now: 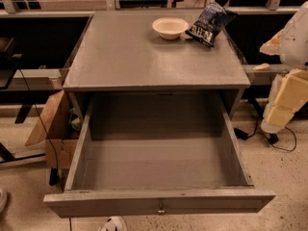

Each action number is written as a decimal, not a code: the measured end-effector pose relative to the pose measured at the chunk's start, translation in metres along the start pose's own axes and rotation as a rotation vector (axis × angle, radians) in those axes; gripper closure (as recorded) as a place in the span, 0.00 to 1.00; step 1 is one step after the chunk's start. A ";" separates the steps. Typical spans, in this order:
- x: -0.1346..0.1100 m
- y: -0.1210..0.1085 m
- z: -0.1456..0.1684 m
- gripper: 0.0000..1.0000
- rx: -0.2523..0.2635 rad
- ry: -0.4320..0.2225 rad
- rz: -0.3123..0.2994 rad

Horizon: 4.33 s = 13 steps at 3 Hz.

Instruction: Place blue chip bag into top drawer

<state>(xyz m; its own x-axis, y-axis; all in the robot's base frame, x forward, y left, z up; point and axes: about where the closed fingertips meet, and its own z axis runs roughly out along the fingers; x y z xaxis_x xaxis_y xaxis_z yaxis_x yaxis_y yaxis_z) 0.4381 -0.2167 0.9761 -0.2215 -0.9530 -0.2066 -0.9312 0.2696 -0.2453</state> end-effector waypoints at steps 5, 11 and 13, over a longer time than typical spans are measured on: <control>-0.022 -0.156 0.017 0.00 0.144 -0.448 0.353; -0.011 -0.322 0.097 0.00 0.398 -0.686 1.047; 0.011 -0.367 0.117 0.00 0.442 -0.742 1.298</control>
Offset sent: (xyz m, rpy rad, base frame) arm 0.0246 -0.0061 0.0096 0.1335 -0.0608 -0.0116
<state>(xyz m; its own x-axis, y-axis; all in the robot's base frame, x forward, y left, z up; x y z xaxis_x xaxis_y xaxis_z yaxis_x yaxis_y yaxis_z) 0.8118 -0.3100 0.9530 -0.4661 0.1997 -0.8619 -0.0368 0.9690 0.2444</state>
